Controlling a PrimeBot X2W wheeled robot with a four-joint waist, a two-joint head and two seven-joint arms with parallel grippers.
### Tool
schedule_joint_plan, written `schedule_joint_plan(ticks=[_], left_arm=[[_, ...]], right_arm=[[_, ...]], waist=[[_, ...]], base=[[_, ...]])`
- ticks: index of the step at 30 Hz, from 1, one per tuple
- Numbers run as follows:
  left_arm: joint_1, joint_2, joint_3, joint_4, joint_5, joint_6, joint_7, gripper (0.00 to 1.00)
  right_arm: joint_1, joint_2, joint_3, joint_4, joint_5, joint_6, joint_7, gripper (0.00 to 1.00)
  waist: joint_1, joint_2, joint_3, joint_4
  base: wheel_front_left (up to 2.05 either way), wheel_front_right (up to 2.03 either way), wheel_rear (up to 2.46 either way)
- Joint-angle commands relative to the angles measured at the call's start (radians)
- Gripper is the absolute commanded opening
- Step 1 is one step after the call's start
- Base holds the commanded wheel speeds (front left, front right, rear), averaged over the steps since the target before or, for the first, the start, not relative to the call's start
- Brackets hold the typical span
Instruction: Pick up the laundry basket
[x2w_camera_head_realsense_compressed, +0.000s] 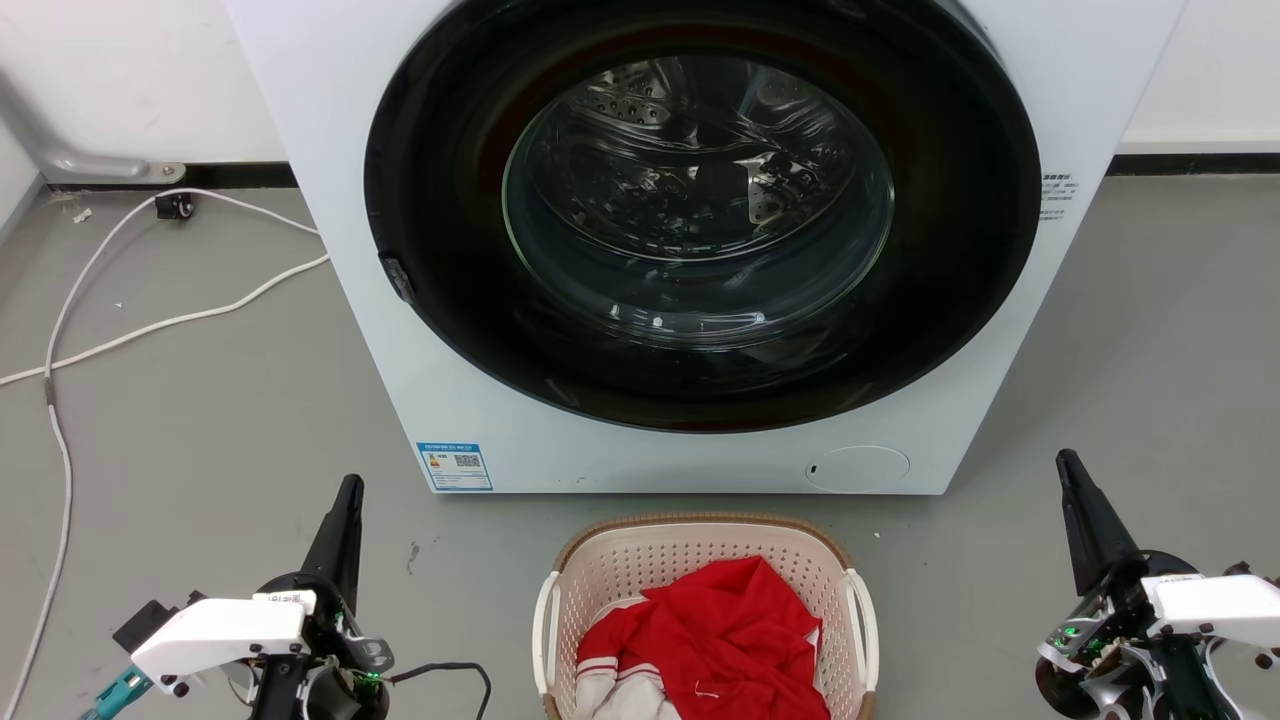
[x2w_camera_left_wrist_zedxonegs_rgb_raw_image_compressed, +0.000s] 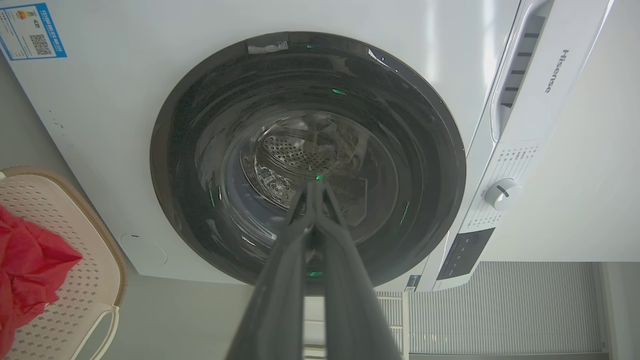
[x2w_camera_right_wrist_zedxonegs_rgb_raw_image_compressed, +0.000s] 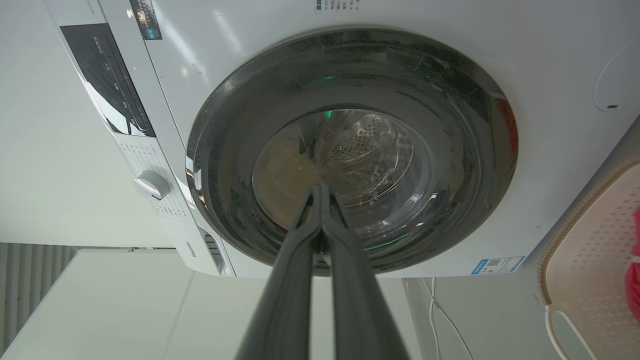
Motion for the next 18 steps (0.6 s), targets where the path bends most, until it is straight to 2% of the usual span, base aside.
schedule_joint_plan(ticks=[1, 6, 7, 18], left_arm=[[-0.007, -0.001, 0.001, 0.000, 0.004, -0.003, 0.002, 0.00], [-0.007, -0.002, 0.003, 0.001, 0.006, -0.003, 0.003, 0.00], [-0.007, -0.002, 0.003, 0.001, 0.006, -0.003, 0.004, 1.00], [0.014, -0.007, -0.049, -0.016, 0.028, 0.001, -0.043, 1.00]], right_arm=[[-0.014, 0.001, -0.003, 0.001, -0.005, 0.000, 0.001, 0.00], [-0.014, 0.002, -0.004, 0.001, -0.006, 0.000, 0.002, 0.00], [-0.014, 0.003, -0.004, 0.001, -0.006, 0.000, 0.003, 1.00], [0.042, 0.004, 0.020, -0.022, -0.043, 0.000, -0.043, 1.00]], waist=[[0.0000, -0.0001, 0.000, 0.000], [0.0000, -0.0001, 0.000, 0.000], [0.0000, -0.0001, 0.000, 0.000], [0.0001, -0.0001, -0.002, 0.000]], base=[[0.00, 0.00, 0.00], [0.00, 0.00, 0.00], [0.00, 0.00, 0.00], [0.00, 0.00, 0.00]])
